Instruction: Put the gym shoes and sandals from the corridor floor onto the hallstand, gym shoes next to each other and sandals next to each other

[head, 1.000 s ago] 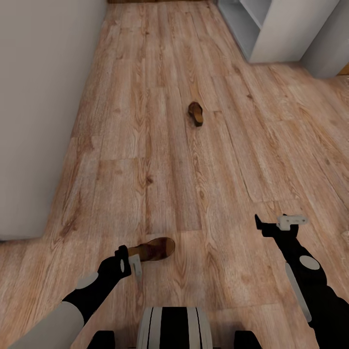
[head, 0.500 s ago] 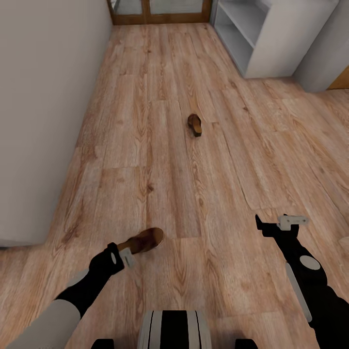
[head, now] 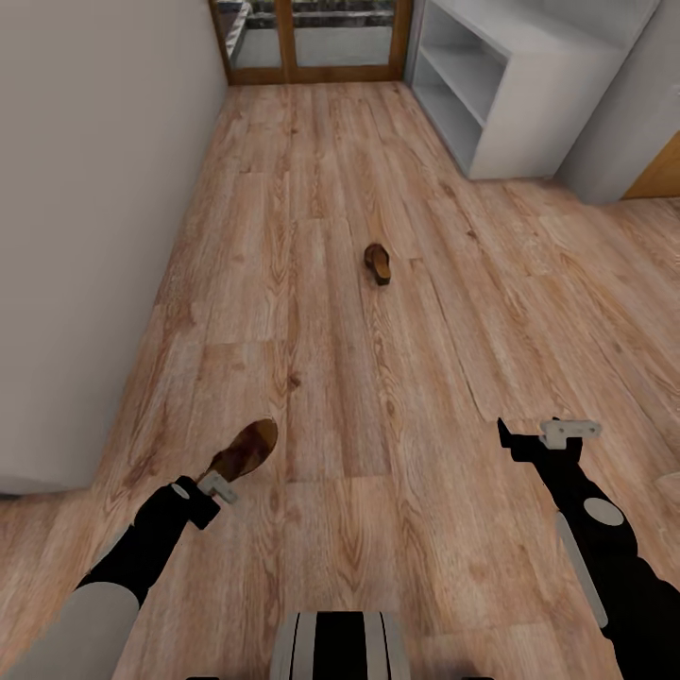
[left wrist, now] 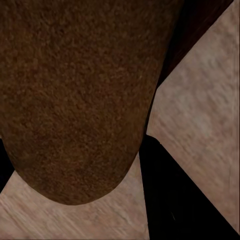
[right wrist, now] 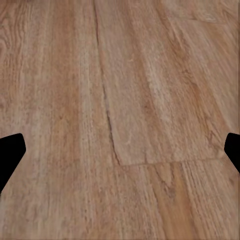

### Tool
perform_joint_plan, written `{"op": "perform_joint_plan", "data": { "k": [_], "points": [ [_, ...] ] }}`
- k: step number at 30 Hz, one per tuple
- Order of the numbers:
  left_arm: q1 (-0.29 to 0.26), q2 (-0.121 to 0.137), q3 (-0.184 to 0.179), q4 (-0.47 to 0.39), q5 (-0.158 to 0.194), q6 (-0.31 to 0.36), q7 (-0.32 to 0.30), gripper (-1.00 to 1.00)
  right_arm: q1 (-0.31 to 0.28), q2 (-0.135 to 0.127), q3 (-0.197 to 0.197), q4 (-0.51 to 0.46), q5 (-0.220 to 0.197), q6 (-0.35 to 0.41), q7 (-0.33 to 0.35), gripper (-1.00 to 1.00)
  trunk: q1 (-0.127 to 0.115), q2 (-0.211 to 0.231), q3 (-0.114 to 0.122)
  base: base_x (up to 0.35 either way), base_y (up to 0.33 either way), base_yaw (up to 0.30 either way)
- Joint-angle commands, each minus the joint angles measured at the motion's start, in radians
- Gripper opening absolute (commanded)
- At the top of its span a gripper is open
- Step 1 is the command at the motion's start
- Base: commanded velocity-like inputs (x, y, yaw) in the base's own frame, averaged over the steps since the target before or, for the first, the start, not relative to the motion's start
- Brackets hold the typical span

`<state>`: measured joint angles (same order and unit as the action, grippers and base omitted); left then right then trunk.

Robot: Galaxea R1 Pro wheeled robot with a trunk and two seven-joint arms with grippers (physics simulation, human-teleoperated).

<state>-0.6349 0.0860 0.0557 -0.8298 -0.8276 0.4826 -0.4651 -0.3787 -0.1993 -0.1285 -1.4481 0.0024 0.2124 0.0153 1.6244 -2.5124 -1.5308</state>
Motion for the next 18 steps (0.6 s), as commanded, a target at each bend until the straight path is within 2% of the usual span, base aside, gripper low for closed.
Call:
{"op": "perform_joint_plan", "data": {
  "k": [1, 4, 6, 7, 10, 13, 18],
  "points": [
    [0.000, 0.000, 0.008, -0.002, 0.008, 0.000, -0.011, -1.00, 0.000, 0.000, 0.000, -0.001, 0.000, 0.006, 0.002, 1.00, -0.001, 0.000, 0.003, 0.000, 0.000, 0.000],
    [0.000, 0.000, 0.015, -0.002, 0.036, -0.001, -0.008, -1.00, 0.000, 0.000, 0.000, -0.001, 0.001, 0.008, 0.002, 1.00, -0.002, 0.001, 0.015, 0.000, 0.000, 0.000],
    [0.000, 0.000, 0.027, -0.003, 0.098, 0.000, 0.003, -1.00, 0.000, 0.000, 0.000, -0.001, -0.001, 0.010, 0.000, 1.00, -0.003, 0.001, 0.023, 0.000, 0.000, 0.000],
    [0.000, 0.000, 0.031, -0.003, 0.112, 0.000, 0.004, -1.00, 0.000, 0.000, 0.000, -0.001, -0.001, 0.010, 0.000, 1.00, -0.003, 0.001, 0.027, 0.000, 0.000, 0.000],
    [0.000, 0.000, 0.058, 0.000, 0.204, -0.006, 0.029, -1.00, 0.000, 0.001, 0.000, -0.001, -0.001, 0.010, 0.000, 1.00, -0.005, 0.002, 0.038, 0.000, 0.000, 0.000],
    [0.001, 0.001, 0.068, 0.007, 0.257, -0.025, 0.062, -1.00, 0.000, 0.002, 0.000, 0.000, -0.002, 0.010, 0.000, 1.00, -0.006, 0.003, 0.050, 0.000, 0.000, 0.000],
    [0.025, 0.002, 0.077, 0.030, 0.353, -0.111, 0.129, -1.00, 0.000, 0.009, 0.001, 0.000, -0.003, 0.008, 0.000, 1.00, -0.008, 0.004, 0.069, 0.000, 0.000, 0.000]
  ]
}}
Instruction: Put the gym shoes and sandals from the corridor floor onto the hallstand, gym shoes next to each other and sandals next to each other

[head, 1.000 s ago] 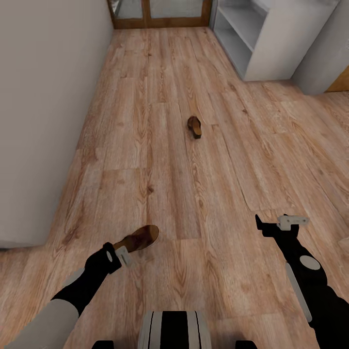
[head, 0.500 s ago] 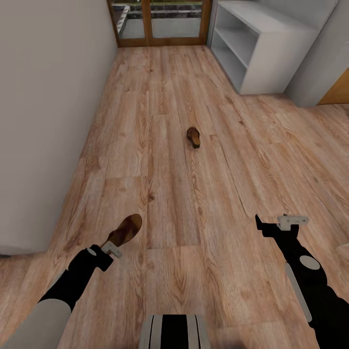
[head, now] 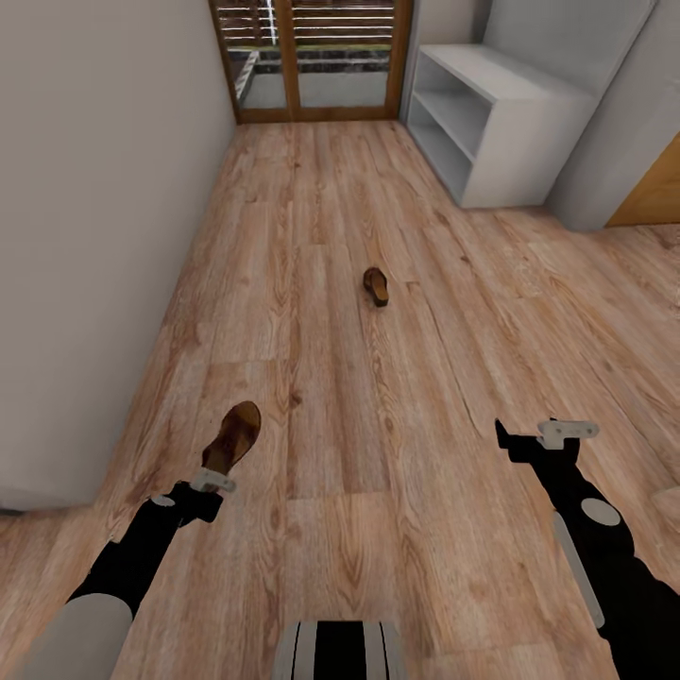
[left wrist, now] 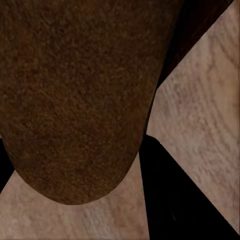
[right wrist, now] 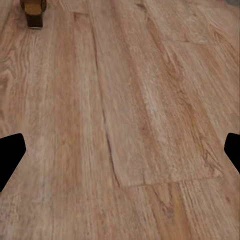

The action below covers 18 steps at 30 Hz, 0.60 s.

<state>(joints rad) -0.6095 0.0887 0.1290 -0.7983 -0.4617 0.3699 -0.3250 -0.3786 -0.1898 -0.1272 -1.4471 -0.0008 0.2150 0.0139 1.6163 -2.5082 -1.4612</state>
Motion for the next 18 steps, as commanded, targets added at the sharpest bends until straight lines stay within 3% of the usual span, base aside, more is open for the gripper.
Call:
{"op": "perform_joint_plan", "data": {
  "k": [1, 4, 5, 6, 7, 10, 18],
  "points": [
    [0.044, 0.000, 0.015, 0.007, 0.102, -0.079, 0.100, -1.00, 0.000, 0.003, -0.001, 0.001, 0.001, 0.004, 0.001, 1.00, -0.001, 0.000, 0.003, 0.000, 0.000, 0.000],
    [0.072, 0.000, 0.023, 0.010, 0.158, -0.100, 0.162, -1.00, 0.000, 0.002, -0.004, 0.000, 0.001, 0.004, 0.000, 1.00, -0.002, 0.001, 0.015, 0.000, 0.000, 0.000],
    [0.121, 0.002, 0.029, 0.011, 0.211, -0.116, 0.222, -1.00, 0.000, 0.000, -0.005, -0.002, 0.001, 0.005, 0.000, 1.00, -0.002, 0.001, 0.019, 0.000, 0.000, 0.000],
    [0.135, 0.003, 0.030, 0.011, 0.222, -0.131, 0.231, -1.00, 0.000, -0.001, -0.003, -0.002, 0.001, 0.005, 0.000, 1.00, -0.003, 0.001, 0.023, 0.000, 0.000, 0.000],
    [0.195, 0.002, 0.101, 0.011, 0.262, -0.269, 0.290, -1.00, 0.062, 0.006, 0.001, 0.015, 0.001, 0.000, 0.001, 1.00, -0.003, 0.001, 0.027, 0.000, 0.000, -0.029],
    [0.214, -0.003, 0.108, 0.012, 0.268, -0.276, 0.295, -1.00, 0.147, 0.007, 0.001, 0.019, 0.000, -0.004, 0.002, 1.00, -0.005, 0.002, 0.042, 0.000, 0.000, -0.090],
    [0.217, -0.004, 0.109, 0.040, 0.270, -0.278, 0.297, -1.00, 0.160, 0.007, 0.001, 0.022, 0.002, -0.004, 0.003, 1.00, -0.008, 0.004, 0.085, 0.000, 0.000, -0.145]
  ]
}}
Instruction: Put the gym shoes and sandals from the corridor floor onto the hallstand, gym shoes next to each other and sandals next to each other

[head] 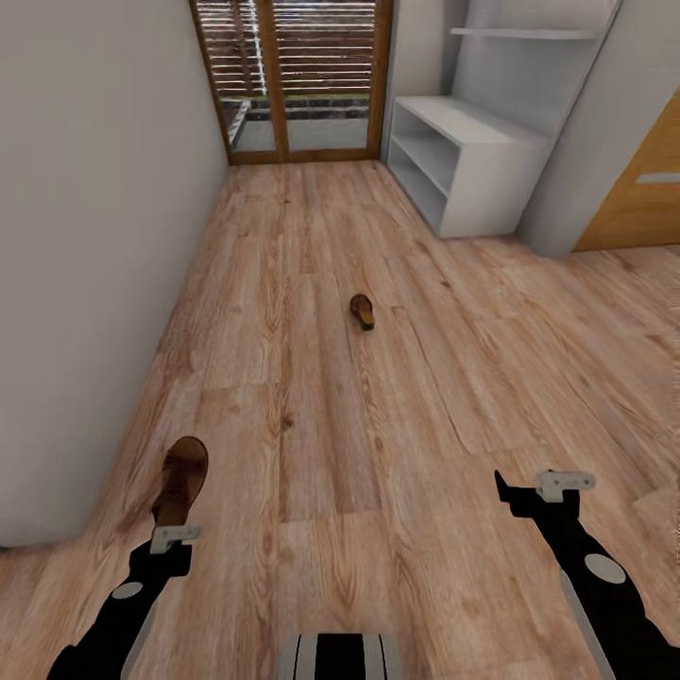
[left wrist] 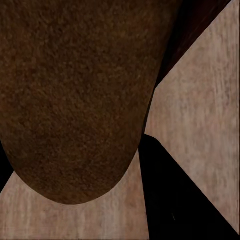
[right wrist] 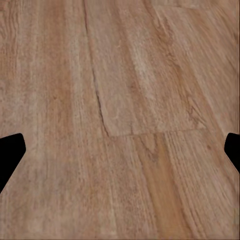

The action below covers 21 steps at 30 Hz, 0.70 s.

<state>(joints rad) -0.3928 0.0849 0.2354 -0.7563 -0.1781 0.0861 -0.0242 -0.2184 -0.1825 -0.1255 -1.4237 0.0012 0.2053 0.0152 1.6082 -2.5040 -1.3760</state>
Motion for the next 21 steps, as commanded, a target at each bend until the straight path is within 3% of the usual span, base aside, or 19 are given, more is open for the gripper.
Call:
{"op": "perform_joint_plan", "data": {
  "k": [1, 18, 21],
  "points": [
    [0.000, 0.000, 0.002, 0.001, -0.013, 0.005, -0.004, -1.00, 0.000, 0.000, 0.000, -0.001, 0.000, 0.005, 0.002, 1.00, -0.001, 0.000, 0.005, 0.000, 0.000, -0.155],
    [0.000, -0.001, 0.003, 0.052, -0.012, -0.006, -0.002, -1.00, 0.067, 0.007, 0.012, 0.031, -0.001, -0.003, 0.002, 1.00, -0.008, 0.004, 0.096, 0.000, 0.000, -0.157],
    [0.000, -0.001, 0.006, 0.059, -0.013, -0.026, -0.002, -1.00, 0.069, 0.008, 0.014, 0.033, -0.001, -0.003, 0.002, 1.00, -0.020, 0.025, 0.109, 0.000, 0.000, -0.158]
  ]
}}
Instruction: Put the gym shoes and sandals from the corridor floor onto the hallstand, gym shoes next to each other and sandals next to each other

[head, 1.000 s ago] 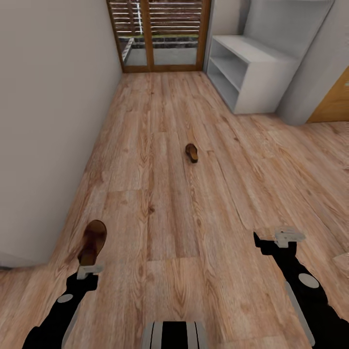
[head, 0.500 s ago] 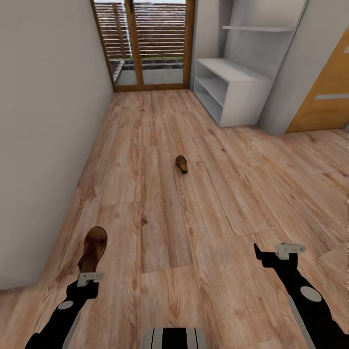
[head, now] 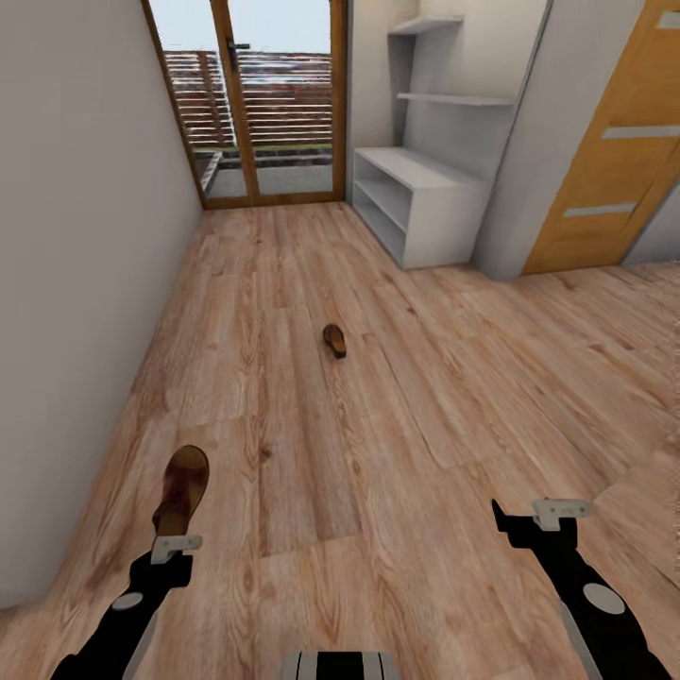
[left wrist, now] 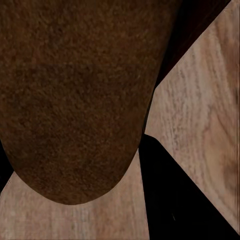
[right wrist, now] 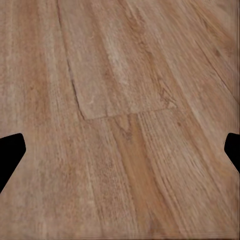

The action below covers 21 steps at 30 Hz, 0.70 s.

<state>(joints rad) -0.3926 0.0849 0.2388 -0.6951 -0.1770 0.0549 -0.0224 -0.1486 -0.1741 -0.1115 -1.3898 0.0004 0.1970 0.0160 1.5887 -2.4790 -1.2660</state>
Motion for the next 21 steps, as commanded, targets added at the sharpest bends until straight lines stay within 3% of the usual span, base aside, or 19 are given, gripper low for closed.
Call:
{"op": "perform_joint_plan", "data": {
  "k": [1, 7, 16, 21],
  "points": [
    [0.001, 0.000, 0.004, 0.000, -0.014, -0.006, -0.004, -1.00, 0.000, 0.000, 0.000, -0.001, 0.000, 0.006, 0.002, 1.00, -0.004, 0.007, 0.004, 0.000, 0.000, -0.157],
    [0.001, 0.000, 0.008, 0.004, -0.012, -0.036, -0.005, -1.00, 0.001, 0.001, 0.000, 0.011, 0.001, 0.005, 0.004, 1.00, -0.027, 0.049, 0.032, 0.000, 0.000, -0.157],
    [0.011, -0.001, 0.006, 0.003, 0.025, -0.040, -0.013, -1.00, 0.001, 0.001, 0.001, 0.017, 0.002, 0.006, 0.004, 1.00, -0.027, 0.049, 0.045, 0.012, 0.000, -0.158],
    [0.019, -0.001, 0.005, -0.003, 0.028, -0.061, -0.011, -1.00, 0.001, 0.001, 0.001, 0.017, 0.002, 0.006, 0.004, 1.00, -0.027, 0.049, 0.052, 0.230, -0.014, -0.157]
  ]
}}
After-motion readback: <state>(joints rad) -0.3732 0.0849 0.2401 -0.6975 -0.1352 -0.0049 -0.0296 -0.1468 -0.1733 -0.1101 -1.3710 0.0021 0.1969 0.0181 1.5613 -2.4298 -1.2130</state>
